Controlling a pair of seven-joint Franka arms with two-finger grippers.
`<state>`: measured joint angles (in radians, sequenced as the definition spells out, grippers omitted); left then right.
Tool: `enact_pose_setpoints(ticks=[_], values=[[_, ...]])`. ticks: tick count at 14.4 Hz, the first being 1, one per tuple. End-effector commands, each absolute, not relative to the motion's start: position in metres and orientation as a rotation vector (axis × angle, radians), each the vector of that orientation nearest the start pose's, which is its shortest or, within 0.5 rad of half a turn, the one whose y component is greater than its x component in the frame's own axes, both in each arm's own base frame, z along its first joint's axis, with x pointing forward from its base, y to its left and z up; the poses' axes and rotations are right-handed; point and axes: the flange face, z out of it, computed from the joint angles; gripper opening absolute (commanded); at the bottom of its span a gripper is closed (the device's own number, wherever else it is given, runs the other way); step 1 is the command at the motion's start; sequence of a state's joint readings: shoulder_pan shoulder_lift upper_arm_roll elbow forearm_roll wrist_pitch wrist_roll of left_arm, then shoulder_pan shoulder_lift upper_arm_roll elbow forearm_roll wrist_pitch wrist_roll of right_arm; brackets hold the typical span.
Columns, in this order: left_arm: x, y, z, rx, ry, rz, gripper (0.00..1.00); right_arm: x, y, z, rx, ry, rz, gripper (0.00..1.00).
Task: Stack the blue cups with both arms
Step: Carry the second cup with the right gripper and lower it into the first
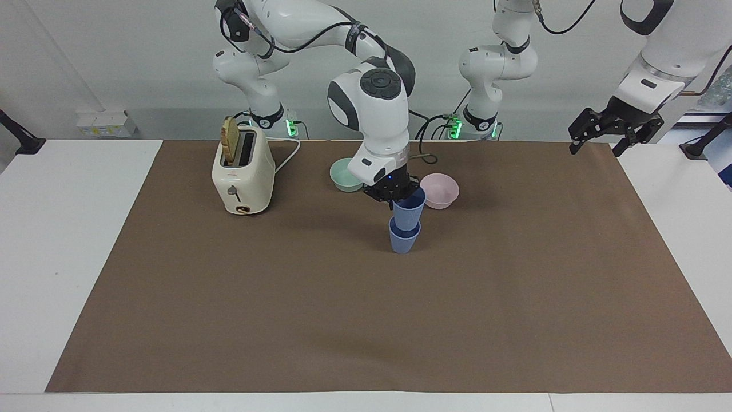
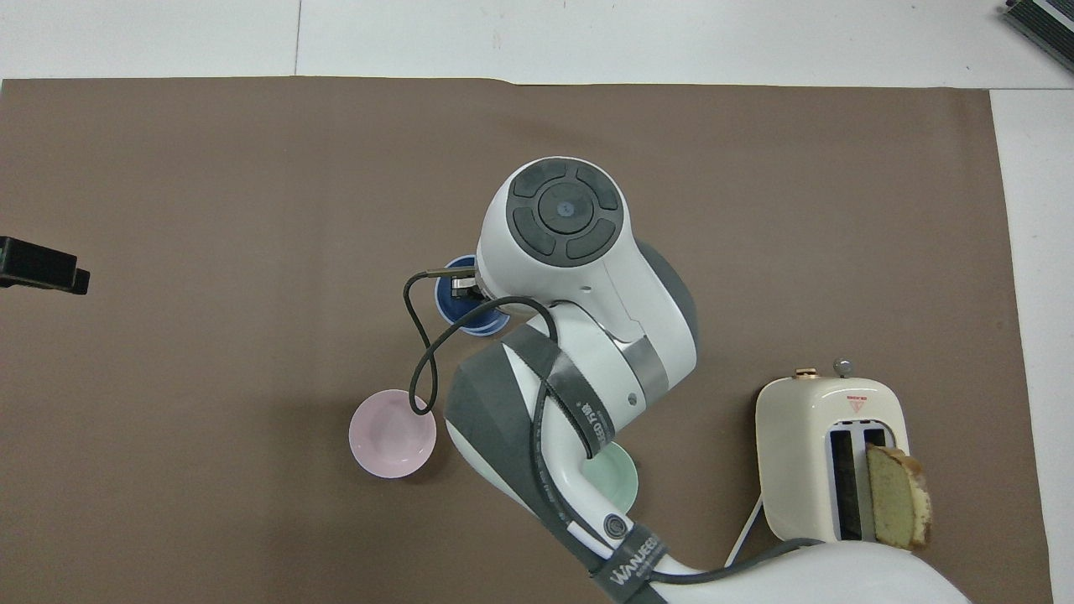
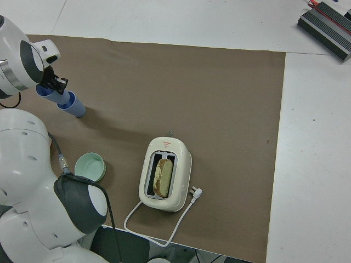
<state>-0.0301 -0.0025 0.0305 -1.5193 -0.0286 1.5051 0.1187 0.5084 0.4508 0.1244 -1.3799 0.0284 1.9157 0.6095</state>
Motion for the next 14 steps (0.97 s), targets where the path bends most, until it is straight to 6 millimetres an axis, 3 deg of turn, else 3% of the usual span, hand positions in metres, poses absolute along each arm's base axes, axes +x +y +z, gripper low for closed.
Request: enact_pose_setpoints(ticks=[1,4,5,6,7,12,14], values=[[0.543,0.000,0.647,-3.155,0.196,0.022,1.00,0.580,0.409,0.458,-3.023,0.005,-0.087,0.00],[0.543,0.000,0.648,-3.155,0.196,0.020,1.00,0.580,0.409,0.458,-3.021,0.006,-0.088,0.00],[0.543,0.000,0.648,-3.155,0.196,0.020,1.00,0.579,0.410,0.458,-3.010,0.011,-0.073,0.07],[0.543,0.000,0.647,-3.155,0.196,0.022,1.00,0.585,0.402,0.456,-3.001,0.037,-0.066,0.68],[0.543,0.000,0.648,-3.155,0.196,0.020,1.00,0.588,0.399,0.455,-3.010,0.026,-0.086,1.00],[0.543,0.000,0.647,-3.155,0.196,0.022,1.00,0.586,0.393,0.462,-3.031,0.025,-0.075,1.00],[0.543,0.000,0.647,-3.155,0.196,0.022,1.00,0.592,0.356,0.495,-3.048,0.089,-0.070,1.00]])
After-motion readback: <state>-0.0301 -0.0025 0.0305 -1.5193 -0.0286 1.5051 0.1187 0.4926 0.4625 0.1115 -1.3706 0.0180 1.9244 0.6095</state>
